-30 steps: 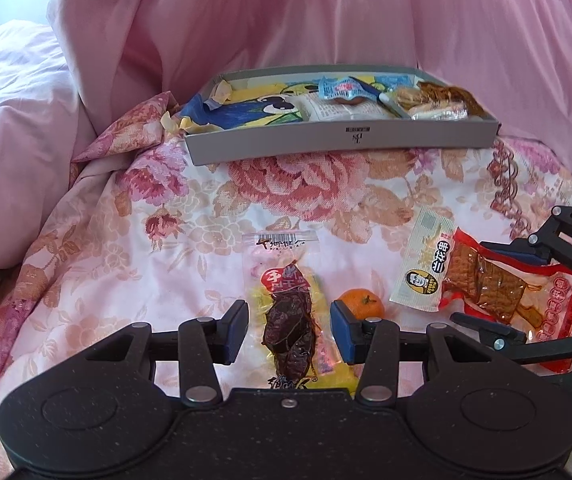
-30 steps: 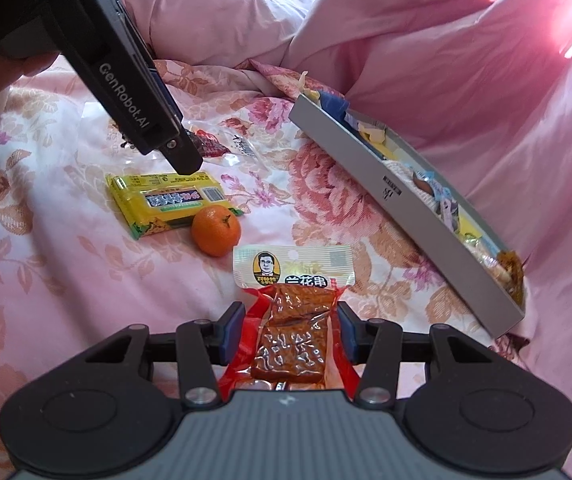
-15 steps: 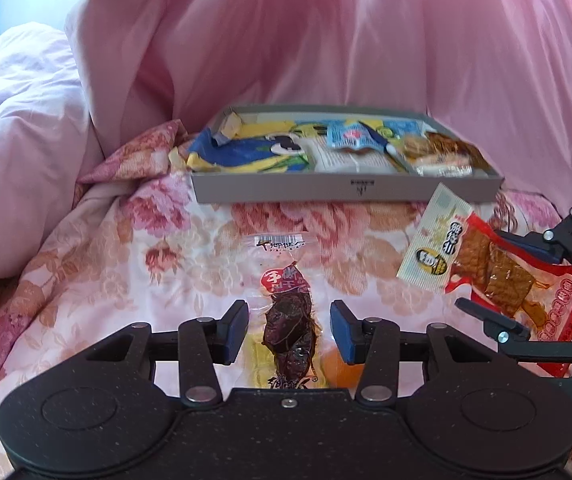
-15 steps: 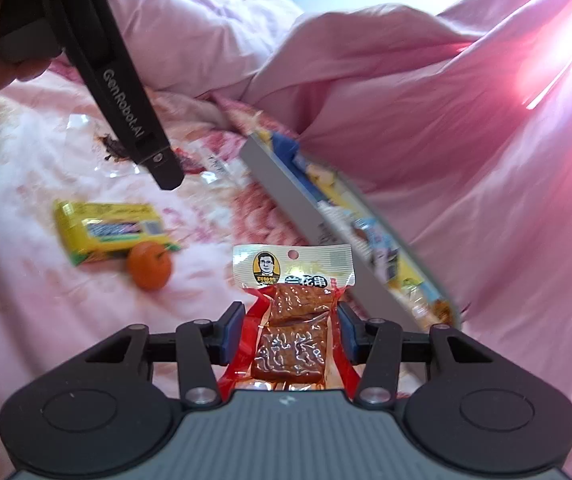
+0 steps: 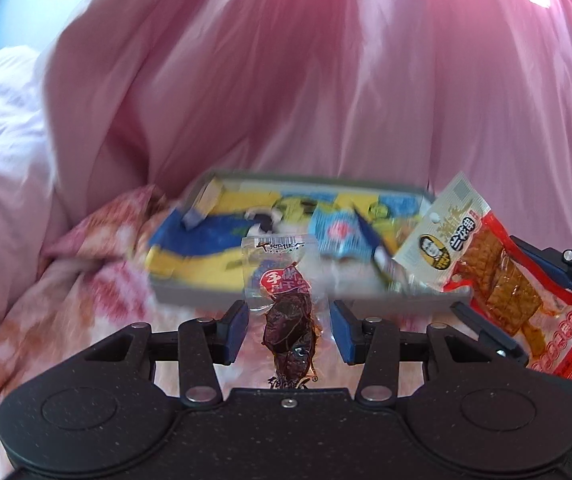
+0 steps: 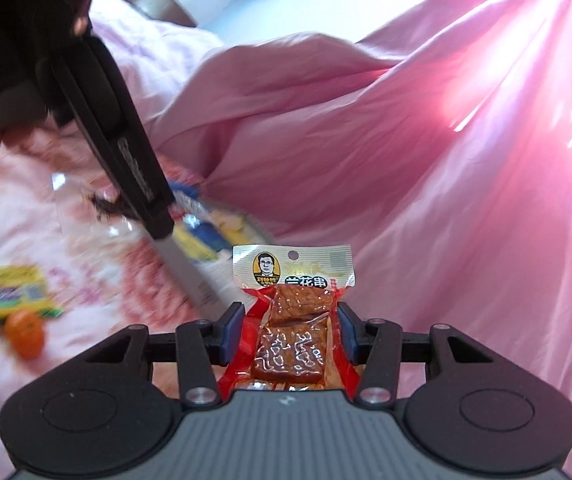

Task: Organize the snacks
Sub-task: 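Lift and carry the jerky and tofu-strip packets over the grey tray with both tools, then open both tools to drop the packets into the tray and withdraw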

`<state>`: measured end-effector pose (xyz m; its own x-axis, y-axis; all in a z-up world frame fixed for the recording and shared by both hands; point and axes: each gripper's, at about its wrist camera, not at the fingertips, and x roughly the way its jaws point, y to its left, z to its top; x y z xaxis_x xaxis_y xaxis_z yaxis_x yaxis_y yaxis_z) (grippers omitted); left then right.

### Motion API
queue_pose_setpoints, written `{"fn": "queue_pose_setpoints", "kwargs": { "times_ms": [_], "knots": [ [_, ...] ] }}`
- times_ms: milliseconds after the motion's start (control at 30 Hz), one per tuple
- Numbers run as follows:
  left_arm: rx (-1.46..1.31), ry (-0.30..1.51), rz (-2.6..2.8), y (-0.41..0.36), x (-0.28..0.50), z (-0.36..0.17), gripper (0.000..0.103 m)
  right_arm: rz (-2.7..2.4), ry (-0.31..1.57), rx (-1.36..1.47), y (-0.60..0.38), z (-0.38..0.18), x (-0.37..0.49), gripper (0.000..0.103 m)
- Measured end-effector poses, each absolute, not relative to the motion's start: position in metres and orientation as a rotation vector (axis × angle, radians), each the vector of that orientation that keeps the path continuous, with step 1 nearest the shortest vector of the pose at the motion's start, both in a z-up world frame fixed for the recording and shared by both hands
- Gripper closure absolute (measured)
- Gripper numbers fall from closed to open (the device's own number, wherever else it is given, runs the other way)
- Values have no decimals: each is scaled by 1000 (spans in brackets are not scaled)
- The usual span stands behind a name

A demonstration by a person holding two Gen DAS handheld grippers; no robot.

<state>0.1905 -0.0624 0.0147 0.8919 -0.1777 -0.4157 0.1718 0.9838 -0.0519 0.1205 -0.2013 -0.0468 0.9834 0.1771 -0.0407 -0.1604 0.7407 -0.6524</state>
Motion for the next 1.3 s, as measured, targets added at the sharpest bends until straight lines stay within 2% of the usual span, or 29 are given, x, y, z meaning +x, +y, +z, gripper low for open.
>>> {"fn": "queue_pose_setpoints", "kwargs": {
  "times_ms": [300, 600, 1100, 1300],
  "knots": [
    [-66, 427, -191, -89, 269, 43, 56, 128, -72, -596, -221, -23, 181, 50],
    [-136, 494, -155, -110, 329, 35, 56, 93, -48, -499, -241, -21, 233, 50],
    [-63, 543, -139, -129, 350, 19, 55, 144, 32, -427, -247, -28, 270, 49],
    [-77, 557, -126, -127, 353, 15, 55, 169, 84, -370, -252, -30, 278, 43]
  ]
}}
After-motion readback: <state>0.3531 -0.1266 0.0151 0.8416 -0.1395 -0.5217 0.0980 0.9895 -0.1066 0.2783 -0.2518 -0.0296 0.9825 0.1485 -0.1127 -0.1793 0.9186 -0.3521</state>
